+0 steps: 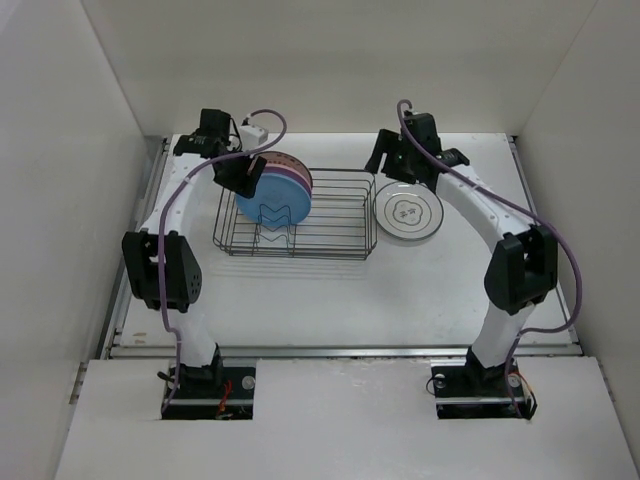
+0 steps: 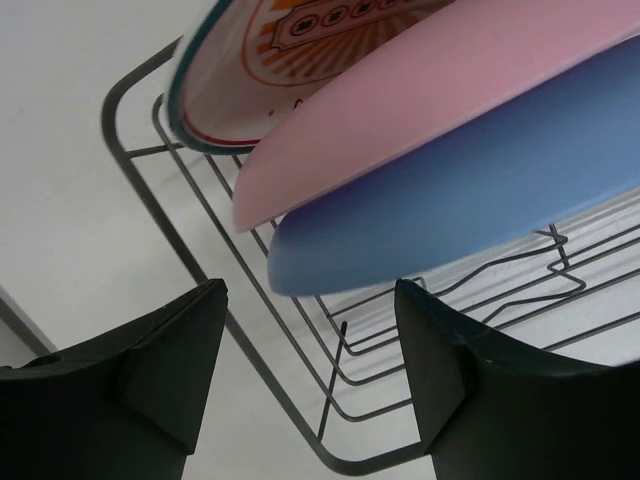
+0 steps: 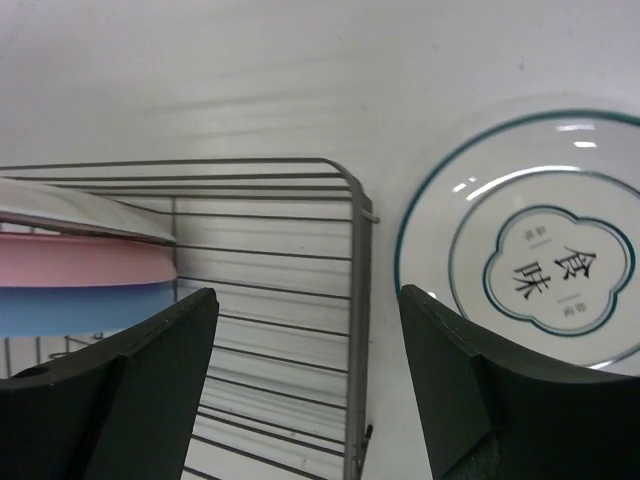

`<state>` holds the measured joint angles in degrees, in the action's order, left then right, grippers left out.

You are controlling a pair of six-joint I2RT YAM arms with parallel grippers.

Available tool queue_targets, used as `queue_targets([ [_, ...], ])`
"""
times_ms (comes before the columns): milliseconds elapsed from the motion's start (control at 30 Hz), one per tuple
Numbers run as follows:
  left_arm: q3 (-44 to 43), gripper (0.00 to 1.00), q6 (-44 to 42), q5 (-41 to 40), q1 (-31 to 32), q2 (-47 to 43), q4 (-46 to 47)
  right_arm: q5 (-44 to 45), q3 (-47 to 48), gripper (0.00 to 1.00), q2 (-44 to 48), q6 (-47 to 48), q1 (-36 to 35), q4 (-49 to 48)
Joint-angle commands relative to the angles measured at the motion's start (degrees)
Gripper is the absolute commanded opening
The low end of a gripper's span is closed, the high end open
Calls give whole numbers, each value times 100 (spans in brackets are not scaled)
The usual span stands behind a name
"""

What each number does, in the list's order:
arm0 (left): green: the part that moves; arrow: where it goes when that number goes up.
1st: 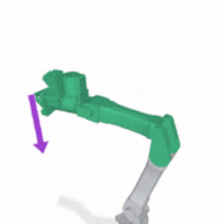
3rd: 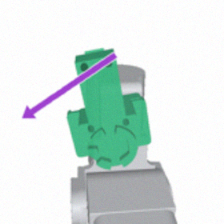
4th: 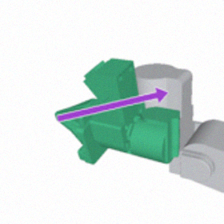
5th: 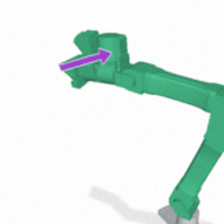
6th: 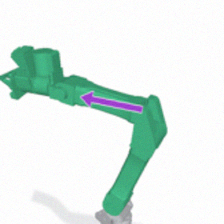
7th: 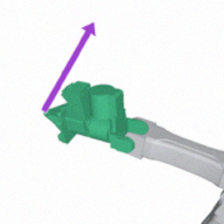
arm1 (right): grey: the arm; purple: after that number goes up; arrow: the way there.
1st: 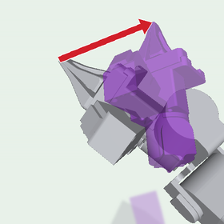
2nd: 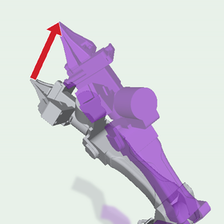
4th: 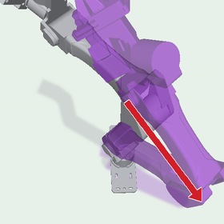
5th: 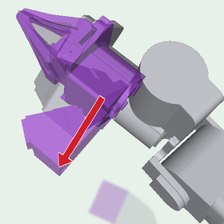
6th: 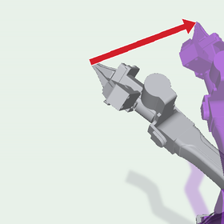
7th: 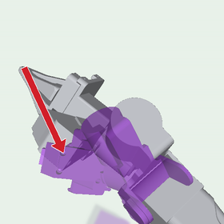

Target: Unload the plates from the dish rack

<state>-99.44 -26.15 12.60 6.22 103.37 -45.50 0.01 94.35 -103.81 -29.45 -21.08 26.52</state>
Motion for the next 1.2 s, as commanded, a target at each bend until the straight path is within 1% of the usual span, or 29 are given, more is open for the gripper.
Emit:
queue_targets([
  [0, -365, 64, -259, 137, 72, 51, -109, 122, 49, 79, -166, -324, 113, 494],
  [100, -418, 62, -259, 137, 133, 174, -109, 175, -65, 79, -411, -324, 113, 494],
  [200, -480, 53, -259, 137, 204, 288, -232, 122, -65, 77, -710, -324, 113, 546],
  [267, -480, 52, -207, 137, 204, 289, -232, -9, -65, 77, -842, -272, 113, 547],
  [300, -480, 52, -206, 137, 204, 350, -232, -10, -65, 75, -895, -272, 113, 547],
  [367, -480, 48, -136, 32, 204, 411, -232, -79, -65, 73, -966, -211, 113, 407],
  [400, -480, 45, -84, 32, 204, 412, -162, -150, -65, 70, -1027, -210, 113, 406],
  [433, -480, 41, -83, -29, 204, 481, -161, -150, -65, 68, -1027, -210, 113, 345],
  [500, -480, 36, -22, -30, 204, 482, -161, -352, -13, 64, -1088, -210, 113, 293],
  [567, -533, 31, 48, -30, 204, 544, -161, -466, -13, 58, -1089, -210, 113, 240],
  [600, -533, 25, 101, -30, 204, 544, -161, -571, -13, 55, -1089, -210, 113, 187],
  [633, -533, 23, 102, -30, 204, 596, -161, -572, -13, 48, -1089, -210, 113, 187],
  [700, -533, 17, 102, -82, 204, 596, -161, -660, -65, 39, -1089, -210, 113, 134],
  [733, -481, 8, 162, -82, 204, 596, -161, -747, -65, 35, -1141, -210, 113, 82],
  [767, -480, 2, 163, -152, 204, 596, -161, -800, -126, 27, -1142, -210, 113, 81],
  [800, -480, 0, 259, -214, 204, 596, -101, -801, -127, 25, -1142, -210, 113, 81],
  [833, -480, 0, 399, -362, 204, 596, -100, -801, -127, 19, -1142, -210, 113, 29],
  [967, -480, 0, 575, -486, 204, 535, -100, -679, -127, 10, -1142, -210, 113, 81],
  [1033, -480, 0, 760, -487, 204, 333, -100, -608, -127, 9, -1142, -210, 113, 81],
  [1100, -410, 0, 901, -644, 204, 62, 102, -415, -127, 0, -1028, -210, 113, 11],
  [1167, -410, 0, 1103, -714, 204, -89, 207, -300, -206, 0, -975, -367, 61, -190],
])
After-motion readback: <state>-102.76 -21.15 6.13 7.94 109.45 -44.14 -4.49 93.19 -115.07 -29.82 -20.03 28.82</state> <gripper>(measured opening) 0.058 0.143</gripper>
